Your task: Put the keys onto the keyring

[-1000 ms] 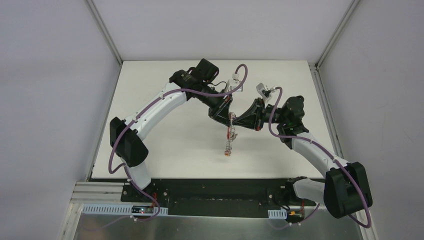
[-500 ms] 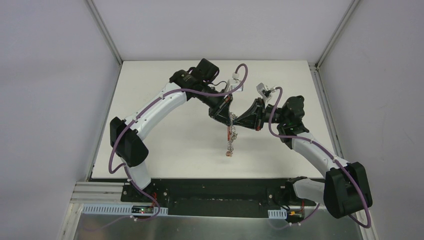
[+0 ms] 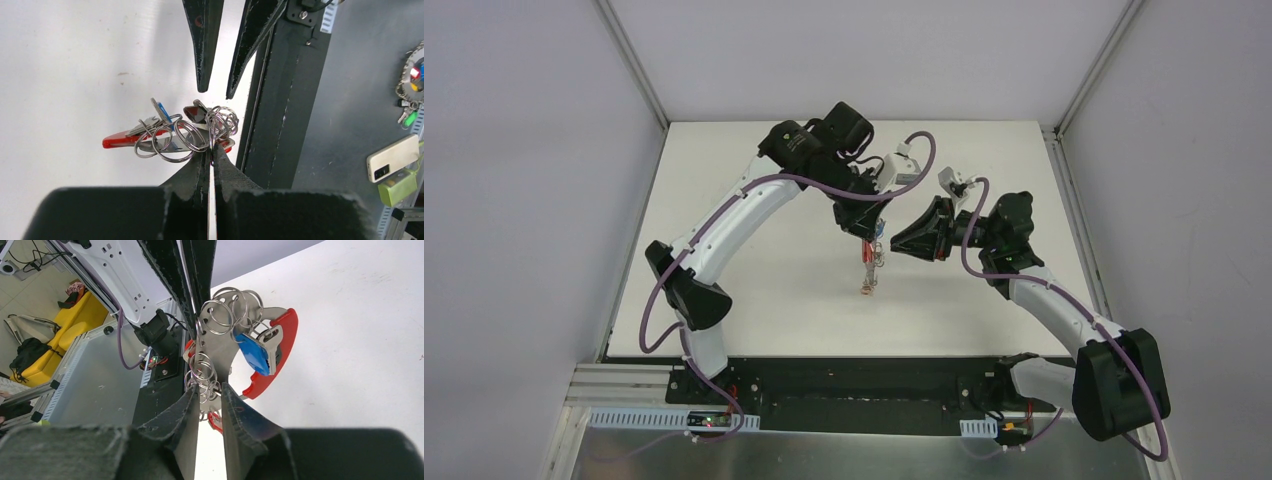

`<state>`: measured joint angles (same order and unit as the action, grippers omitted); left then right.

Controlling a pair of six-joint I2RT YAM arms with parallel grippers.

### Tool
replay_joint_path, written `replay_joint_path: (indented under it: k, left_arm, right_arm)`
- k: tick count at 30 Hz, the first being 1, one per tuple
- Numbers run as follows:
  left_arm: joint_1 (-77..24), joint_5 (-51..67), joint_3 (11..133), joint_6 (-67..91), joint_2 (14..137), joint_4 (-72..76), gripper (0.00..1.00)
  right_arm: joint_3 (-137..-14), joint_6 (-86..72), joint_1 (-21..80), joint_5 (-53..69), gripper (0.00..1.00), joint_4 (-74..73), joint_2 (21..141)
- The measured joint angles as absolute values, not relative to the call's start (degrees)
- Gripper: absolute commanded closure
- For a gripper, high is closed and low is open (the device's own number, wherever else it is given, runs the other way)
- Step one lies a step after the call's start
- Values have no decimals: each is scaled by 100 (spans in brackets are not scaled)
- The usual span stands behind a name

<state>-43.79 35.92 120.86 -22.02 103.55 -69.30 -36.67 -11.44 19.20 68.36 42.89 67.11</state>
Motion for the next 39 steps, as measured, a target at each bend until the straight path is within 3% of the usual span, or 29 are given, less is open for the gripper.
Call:
replay_joint_path:
  k: [14,29,39]
  left_arm:
    - [-4727,2095,13176,-2220,11229,-8167,100]
    - [-5024,539,13292,-2526,11340,-8530,100]
    - [-5024,1219,13294,-2659,11410,-8582,100]
  right_arm:
    - [-3667,-1334,1942,6952,56,4626,6698]
    - [-3662,-1260,2032,6954,56,4670,6713]
    - [-3662,-1127,2154,6984,56,4574,6724]
